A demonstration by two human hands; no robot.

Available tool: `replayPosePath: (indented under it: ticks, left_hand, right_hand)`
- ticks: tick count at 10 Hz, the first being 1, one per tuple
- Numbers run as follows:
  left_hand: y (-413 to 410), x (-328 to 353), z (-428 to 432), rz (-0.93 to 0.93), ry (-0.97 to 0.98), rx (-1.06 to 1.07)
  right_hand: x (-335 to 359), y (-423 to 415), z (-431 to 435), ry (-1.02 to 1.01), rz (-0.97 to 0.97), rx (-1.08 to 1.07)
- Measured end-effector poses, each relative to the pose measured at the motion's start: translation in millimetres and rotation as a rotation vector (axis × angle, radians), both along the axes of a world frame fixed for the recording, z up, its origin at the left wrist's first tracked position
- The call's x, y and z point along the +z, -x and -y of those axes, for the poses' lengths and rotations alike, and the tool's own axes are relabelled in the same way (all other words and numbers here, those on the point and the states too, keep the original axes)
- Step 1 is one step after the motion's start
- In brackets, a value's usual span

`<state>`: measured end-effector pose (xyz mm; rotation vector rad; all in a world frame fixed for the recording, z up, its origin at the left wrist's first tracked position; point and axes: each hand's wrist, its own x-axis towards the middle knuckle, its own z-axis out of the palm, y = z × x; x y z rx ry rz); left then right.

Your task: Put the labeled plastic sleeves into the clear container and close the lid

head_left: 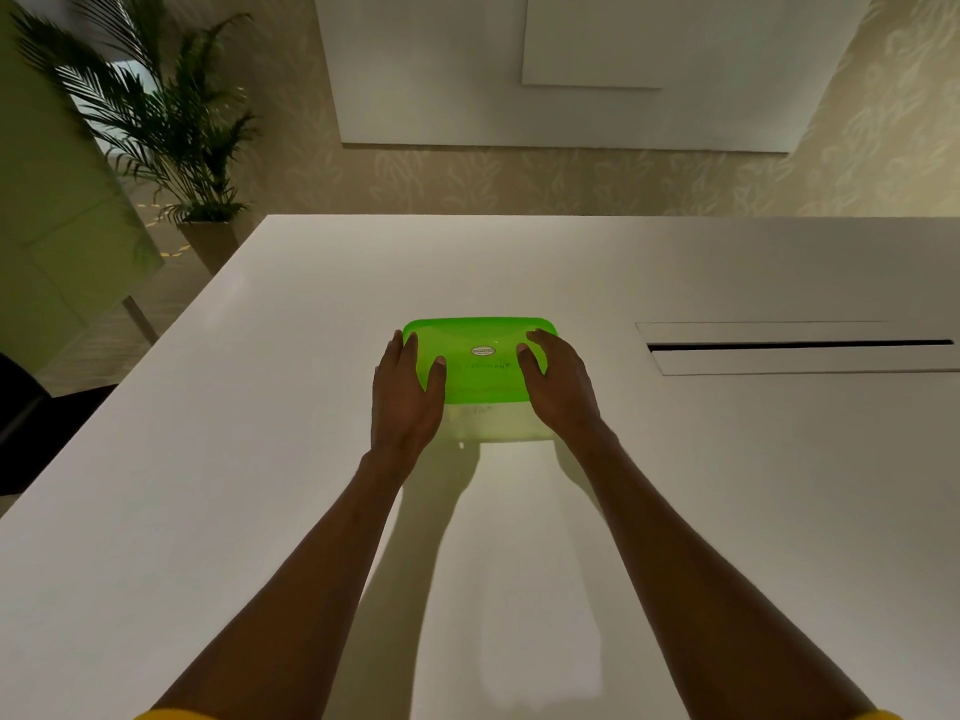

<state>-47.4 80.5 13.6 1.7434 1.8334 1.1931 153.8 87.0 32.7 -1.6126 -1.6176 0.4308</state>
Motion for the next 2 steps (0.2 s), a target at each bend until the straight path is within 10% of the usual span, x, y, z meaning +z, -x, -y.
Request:
replayPosePath:
  ticks: [2]
  left_hand:
    - [-1.2, -3.3, 18.8, -0.080, -0.051, 0.005]
  right_hand:
    - [-6.6, 9.7, 23.6, -0.056, 0.048, 0.021]
